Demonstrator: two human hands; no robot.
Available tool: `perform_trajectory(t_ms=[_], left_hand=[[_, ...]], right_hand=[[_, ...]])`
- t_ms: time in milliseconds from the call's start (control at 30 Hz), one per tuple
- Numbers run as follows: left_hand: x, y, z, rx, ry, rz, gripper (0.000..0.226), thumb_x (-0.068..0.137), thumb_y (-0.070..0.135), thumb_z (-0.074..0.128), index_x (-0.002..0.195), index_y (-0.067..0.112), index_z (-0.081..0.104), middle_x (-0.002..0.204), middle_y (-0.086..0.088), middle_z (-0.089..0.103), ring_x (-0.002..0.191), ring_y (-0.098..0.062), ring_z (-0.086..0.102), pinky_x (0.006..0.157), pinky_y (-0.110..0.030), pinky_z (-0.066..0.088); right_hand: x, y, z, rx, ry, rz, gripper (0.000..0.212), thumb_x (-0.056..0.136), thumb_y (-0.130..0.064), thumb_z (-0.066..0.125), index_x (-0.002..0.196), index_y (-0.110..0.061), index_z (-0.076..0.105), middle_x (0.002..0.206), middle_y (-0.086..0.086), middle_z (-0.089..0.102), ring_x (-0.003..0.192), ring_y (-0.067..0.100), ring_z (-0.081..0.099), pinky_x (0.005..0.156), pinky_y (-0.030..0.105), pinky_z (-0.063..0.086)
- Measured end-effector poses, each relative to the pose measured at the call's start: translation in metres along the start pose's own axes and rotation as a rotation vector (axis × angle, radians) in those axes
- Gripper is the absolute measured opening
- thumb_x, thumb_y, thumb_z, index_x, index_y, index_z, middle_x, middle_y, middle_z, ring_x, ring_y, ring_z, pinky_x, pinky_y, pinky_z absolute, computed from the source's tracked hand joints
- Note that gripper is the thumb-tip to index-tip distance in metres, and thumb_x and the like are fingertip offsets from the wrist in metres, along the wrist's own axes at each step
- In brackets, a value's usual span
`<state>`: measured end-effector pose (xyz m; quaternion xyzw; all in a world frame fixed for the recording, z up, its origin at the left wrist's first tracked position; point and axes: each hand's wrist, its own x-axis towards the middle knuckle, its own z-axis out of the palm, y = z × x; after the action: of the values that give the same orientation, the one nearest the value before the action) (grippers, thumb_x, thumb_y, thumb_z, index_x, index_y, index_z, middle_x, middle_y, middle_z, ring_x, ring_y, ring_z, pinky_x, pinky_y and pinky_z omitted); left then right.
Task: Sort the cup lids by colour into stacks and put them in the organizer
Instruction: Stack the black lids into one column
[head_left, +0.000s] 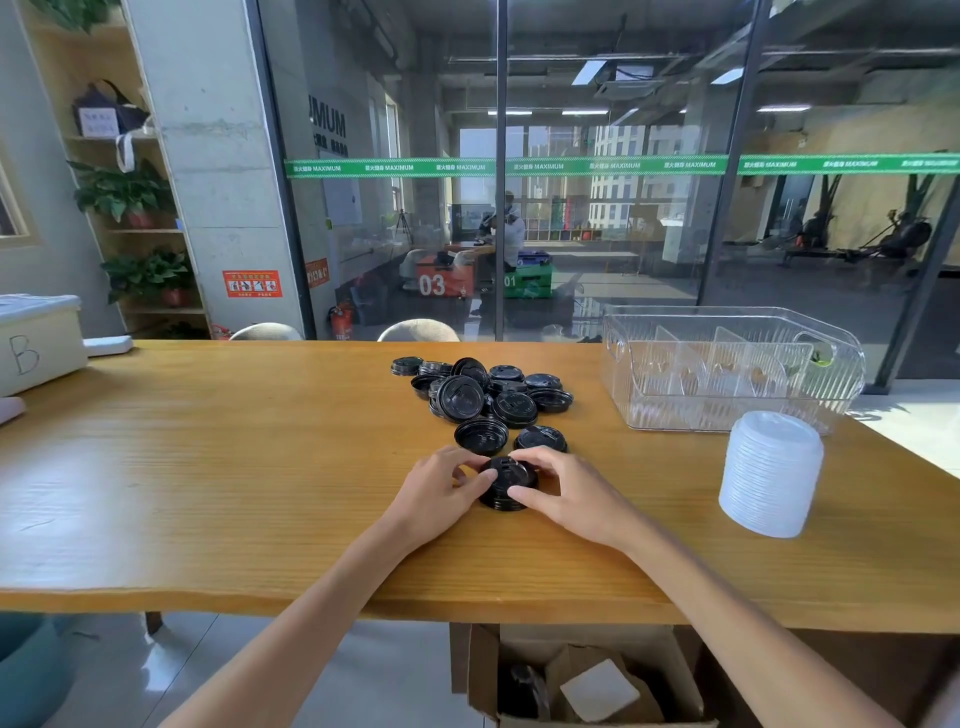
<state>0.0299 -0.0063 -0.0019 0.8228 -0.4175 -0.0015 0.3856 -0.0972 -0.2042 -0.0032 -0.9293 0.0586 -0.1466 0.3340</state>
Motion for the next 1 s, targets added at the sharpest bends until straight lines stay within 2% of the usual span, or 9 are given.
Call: perform_trajectory(t_ms=[167, 267, 400, 533, 633, 700, 833, 933, 1000], left_hand=[[-0.001, 0.002, -0.001, 0.011, -0.001, 0.009, 0.041, 0.105, 0.043, 0.067, 0.135, 0.017, 0.073, 0.126, 0.004, 0.068, 0.103, -0.008, 0.067, 0.094, -0.035, 0.058], [-0.001, 0.004, 0.000, 0.016, 0.003, 0.015, 0.040, 0.105, 0.042, 0.068, 0.135, 0.016, 0.073, 0.126, 0.003, 0.068, 0.103, -0.009, 0.068, 0.096, -0.035, 0.057], [-0.002, 0.005, -0.001, 0.016, 0.004, 0.016, 0.039, 0.105, 0.041, 0.067, 0.135, 0.017, 0.073, 0.127, 0.004, 0.067, 0.104, -0.009, 0.067, 0.096, -0.034, 0.057], [-0.003, 0.005, -0.001, 0.018, 0.001, 0.018, 0.035, 0.107, 0.041, 0.065, 0.134, 0.021, 0.072, 0.125, 0.006, 0.066, 0.103, -0.007, 0.066, 0.093, -0.028, 0.056], [-0.004, 0.004, -0.001, 0.006, 0.001, 0.016, 0.035, 0.107, 0.043, 0.064, 0.135, 0.024, 0.071, 0.124, 0.011, 0.065, 0.103, -0.004, 0.064, 0.086, -0.016, 0.051], [-0.004, 0.004, -0.001, -0.008, -0.001, 0.013, 0.038, 0.107, 0.047, 0.062, 0.138, 0.026, 0.069, 0.125, 0.013, 0.064, 0.102, -0.003, 0.065, 0.085, -0.015, 0.051], [-0.005, 0.005, -0.001, -0.055, -0.001, 0.000, 0.053, 0.100, 0.061, 0.064, 0.143, 0.030, 0.064, 0.128, 0.017, 0.064, 0.102, -0.004, 0.066, 0.093, -0.026, 0.057], [-0.006, 0.005, -0.001, -0.009, -0.033, 0.018, 0.071, 0.087, 0.070, 0.074, 0.147, 0.035, 0.059, 0.132, 0.020, 0.062, 0.102, -0.005, 0.064, 0.097, -0.032, 0.057], [-0.006, 0.004, -0.001, 0.024, -0.054, 0.028, 0.083, 0.081, 0.073, 0.079, 0.151, 0.035, 0.055, 0.136, 0.021, 0.062, 0.104, -0.004, 0.063, 0.099, -0.034, 0.056]], right_hand=[[0.000, 0.006, 0.003, -0.055, 0.004, -0.002, 0.065, 0.099, -0.057, 0.069, 0.157, -0.033, 0.052, 0.164, -0.016, 0.046, 0.152, 0.006, 0.041, 0.128, 0.041, 0.033], [0.000, 0.012, 0.007, -0.087, -0.011, 0.028, 0.068, 0.099, -0.065, 0.062, 0.159, -0.040, 0.045, 0.167, -0.022, 0.039, 0.155, 0.009, 0.032, 0.128, 0.043, 0.029], [-0.001, 0.015, 0.007, -0.067, -0.041, 0.021, 0.062, 0.097, -0.070, 0.059, 0.153, -0.046, 0.044, 0.163, -0.022, 0.044, 0.153, 0.009, 0.038, 0.124, 0.049, 0.036], [-0.002, 0.013, 0.006, -0.001, -0.010, 0.019, 0.059, 0.096, -0.063, 0.068, 0.146, -0.042, 0.047, 0.159, -0.013, 0.053, 0.150, 0.003, 0.043, 0.124, 0.045, 0.038], [-0.005, 0.009, 0.003, 0.044, 0.017, 0.013, 0.061, 0.094, -0.064, 0.071, 0.146, -0.043, 0.047, 0.154, -0.021, 0.056, 0.145, -0.002, 0.046, 0.120, 0.039, 0.038], [-0.007, 0.007, -0.002, 0.143, 0.062, 0.020, 0.058, 0.096, -0.064, 0.068, 0.147, -0.042, 0.050, 0.146, -0.030, 0.060, 0.138, -0.008, 0.050, 0.117, 0.035, 0.039], [-0.005, 0.009, -0.011, 0.304, 0.250, 0.029, 0.034, 0.106, -0.042, 0.065, 0.138, -0.036, 0.059, 0.129, -0.026, 0.071, 0.123, -0.009, 0.062, 0.114, 0.032, 0.048], [0.003, 0.016, -0.017, 0.208, 0.344, 0.046, 0.042, 0.102, -0.021, 0.071, 0.141, -0.027, 0.057, 0.131, -0.018, 0.069, 0.126, -0.003, 0.060, 0.115, 0.036, 0.048], [0.012, 0.019, -0.022, 0.116, 0.346, 0.088, 0.053, 0.097, -0.021, 0.076, 0.145, -0.024, 0.053, 0.138, -0.014, 0.064, 0.130, 0.006, 0.057, 0.114, 0.041, 0.047]])
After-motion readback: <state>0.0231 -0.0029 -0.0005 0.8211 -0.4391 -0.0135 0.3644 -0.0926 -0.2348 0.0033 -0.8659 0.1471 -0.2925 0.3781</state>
